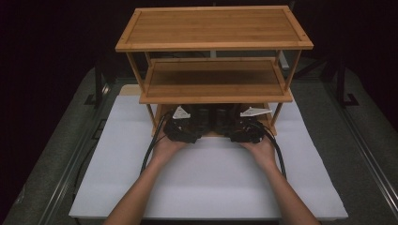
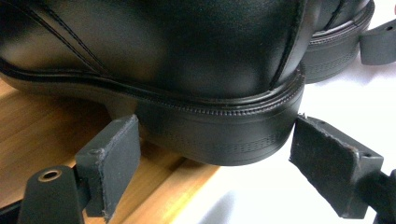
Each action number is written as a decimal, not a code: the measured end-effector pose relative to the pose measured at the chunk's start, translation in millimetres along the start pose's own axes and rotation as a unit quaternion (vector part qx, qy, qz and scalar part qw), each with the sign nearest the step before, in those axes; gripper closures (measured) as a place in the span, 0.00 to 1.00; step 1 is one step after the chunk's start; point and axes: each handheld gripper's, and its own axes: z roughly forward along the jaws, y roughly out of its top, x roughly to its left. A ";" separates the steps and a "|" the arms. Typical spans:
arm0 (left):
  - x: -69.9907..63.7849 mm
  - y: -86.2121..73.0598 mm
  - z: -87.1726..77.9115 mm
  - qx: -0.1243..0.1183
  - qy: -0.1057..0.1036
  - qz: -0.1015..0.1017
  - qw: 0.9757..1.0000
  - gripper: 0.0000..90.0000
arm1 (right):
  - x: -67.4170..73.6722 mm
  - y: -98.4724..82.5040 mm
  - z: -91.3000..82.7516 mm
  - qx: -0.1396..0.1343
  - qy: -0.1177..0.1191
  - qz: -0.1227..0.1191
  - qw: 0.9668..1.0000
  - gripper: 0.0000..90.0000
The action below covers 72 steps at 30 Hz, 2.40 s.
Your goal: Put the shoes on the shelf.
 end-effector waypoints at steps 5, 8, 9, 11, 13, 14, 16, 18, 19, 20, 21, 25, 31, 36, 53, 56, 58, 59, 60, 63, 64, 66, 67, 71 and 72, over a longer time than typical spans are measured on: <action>5.5 3.1 7.0 0.001 0.007 0.003 1.000 0.18 | -4.3 0.9 7.6 -0.002 -0.009 0.003 1.000 0.29; 8.0 4.4 11.4 0.008 0.012 0.005 1.000 0.18 | -6.1 1.7 12.0 0.003 -0.013 0.004 1.000 0.29; 9.4 4.6 13.2 0.012 0.015 0.008 1.000 0.18 | -6.4 2.0 14.3 0.006 -0.016 0.003 1.000 0.29; 11.5 4.4 17.4 0.015 0.020 0.006 1.000 0.18 | -7.6 2.4 17.6 0.011 -0.023 0.002 1.000 0.29; 13.5 3.8 20.9 0.014 0.019 0.002 1.000 0.18 | -7.8 2.9 19.8 0.016 -0.025 0.009 1.000 0.29; 15.5 3.5 23.5 0.019 0.021 -0.001 1.000 0.18 | -11.6 3.6 22.5 0.009 -0.030 -0.012 0.999 0.28; 25.3 6.3 26.1 0.029 0.023 0.058 0.998 0.18 | -11.6 4.6 26.2 0.016 -0.040 -0.005 0.999 0.28; 36.0 9.5 29.5 0.031 0.021 0.123 0.992 0.18 | -13.0 5.2 30.1 0.016 -0.043 -0.011 0.999 0.28; 37.5 9.7 30.8 0.034 0.022 0.129 0.991 0.18 | -13.5 5.1 31.2 0.017 -0.044 -0.008 0.999 0.28; 31.8 6.2 32.6 0.032 0.025 0.085 0.996 0.18 | -14.1 4.8 32.6 0.019 -0.045 -0.007 0.999 0.28; 23.9 2.8 34.8 0.033 0.028 0.030 0.999 0.18 | -14.3 4.4 33.8 0.021 -0.046 -0.006 0.999 0.28; 39.3 7.9 34.8 0.038 0.020 0.123 0.992 0.18 | -17.8 0.6 38.0 0.033 -0.041 -0.007 0.999 0.28; 39.2 7.4 33.4 0.037 0.019 0.119 0.992 0.18 | -17.9 -0.9 37.2 0.033 -0.044 -0.001 0.999 0.28; 18.5 3.4 22.1 0.022 0.017 -0.019 0.999 0.18 | -18.5 -0.3 29.3 0.026 -0.045 0.002 0.999 0.26; 4.6 -29.5 -45.7 0.022 0.014 -0.005 1.000 0.18 | -9.5 -24.0 -18.6 0.049 -0.052 -0.023 0.997 0.10; 0.4 -42.0 -61.7 0.023 0.018 0.001 1.000 0.18 | -7.6 -33.1 -32.6 0.046 -0.049 -0.027 0.997 0.10; -1.1 -49.0 -69.5 0.024 0.015 -0.002 1.000 0.18 | -6.3 -38.6 -40.7 0.045 -0.050 -0.025 0.997 0.09; -1.9 -52.6 -74.1 0.029 0.016 -0.001 0.999 0.18 | -5.7 -41.9 -45.4 0.044 -0.051 -0.024 0.997 0.09; -3.2 -56.2 -78.7 0.028 0.017 -0.002 0.999 0.18 | -5.1 -45.2 -50.1 0.044 -0.049 -0.020 0.998 0.09; -5.2 -69.5 -95.9 0.035 0.028 0.009 0.999 0.18 | -3.0 -54.4 -64.8 0.036 -0.049 -0.018 0.998 0.09; -6.0 -74.1 -100.8 0.038 0.030 0.010 0.999 0.18 | -2.1 -57.7 -70.5 0.036 -0.050 -0.020 0.998 0.09; -7.5 -83.8 -110.0 0.049 0.043 0.014 0.998 0.18 | -1.1 -63.8 -78.1 0.033 -0.051 -0.023 0.998 0.09; -7.9 -87.5 -113.1 0.052 0.047 0.017 0.997 0.18 | -0.9 -68.6 -82.9 0.032 -0.051 -0.022 0.998 0.09; -12.0 -107.5 -128.1 0.064 0.053 0.016 0.996 0.18 | -1.8 -83.1 -96.5 0.035 -0.053 -0.016 0.998 0.09; -12.8 -113.2 -132.5 0.064 0.054 0.015 0.996 0.18 | -2.3 -87.0 -99.6 0.035 -0.055 -0.016 0.998 0.09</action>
